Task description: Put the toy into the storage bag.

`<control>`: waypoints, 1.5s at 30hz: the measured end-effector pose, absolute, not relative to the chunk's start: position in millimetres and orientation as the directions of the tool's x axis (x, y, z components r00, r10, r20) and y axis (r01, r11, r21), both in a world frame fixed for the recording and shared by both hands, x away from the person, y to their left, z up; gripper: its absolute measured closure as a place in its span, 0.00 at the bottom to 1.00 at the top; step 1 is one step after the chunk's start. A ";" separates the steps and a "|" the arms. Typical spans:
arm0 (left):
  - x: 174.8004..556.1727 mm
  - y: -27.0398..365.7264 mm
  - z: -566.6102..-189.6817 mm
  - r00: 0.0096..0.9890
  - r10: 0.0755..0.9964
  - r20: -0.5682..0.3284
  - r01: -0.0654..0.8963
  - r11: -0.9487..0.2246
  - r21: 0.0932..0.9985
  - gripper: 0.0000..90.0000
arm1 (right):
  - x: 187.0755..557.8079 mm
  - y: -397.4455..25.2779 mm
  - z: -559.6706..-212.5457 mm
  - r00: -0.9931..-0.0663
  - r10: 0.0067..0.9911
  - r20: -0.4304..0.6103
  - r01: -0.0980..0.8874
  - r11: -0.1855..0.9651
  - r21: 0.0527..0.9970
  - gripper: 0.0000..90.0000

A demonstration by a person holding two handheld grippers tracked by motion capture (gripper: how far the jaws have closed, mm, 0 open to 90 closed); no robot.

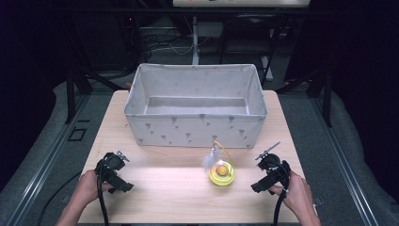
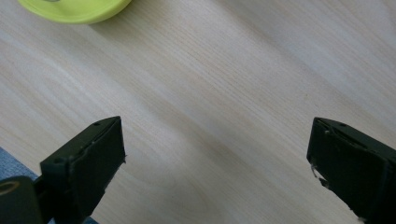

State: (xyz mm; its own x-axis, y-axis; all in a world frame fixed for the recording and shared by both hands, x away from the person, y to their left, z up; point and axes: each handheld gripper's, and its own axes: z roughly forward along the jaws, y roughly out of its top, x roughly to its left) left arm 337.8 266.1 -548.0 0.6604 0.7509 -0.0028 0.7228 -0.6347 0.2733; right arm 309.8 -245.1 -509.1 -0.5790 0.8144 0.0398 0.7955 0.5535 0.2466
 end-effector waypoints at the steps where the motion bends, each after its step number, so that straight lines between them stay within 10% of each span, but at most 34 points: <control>1: 337.9 266.0 -548.0 0.662 0.750 -0.003 0.722 -0.636 0.274 0.00 | 309.3 -244.1 -509.9 -0.574 0.817 0.049 0.798 0.545 0.257 0.04; 45: 337.0 267.8 -547.8 0.656 0.755 -0.013 0.728 -0.628 0.274 0.00 | 303.6 -173.7 -459.0 -0.733 0.679 -0.028 0.645 0.708 0.288 0.00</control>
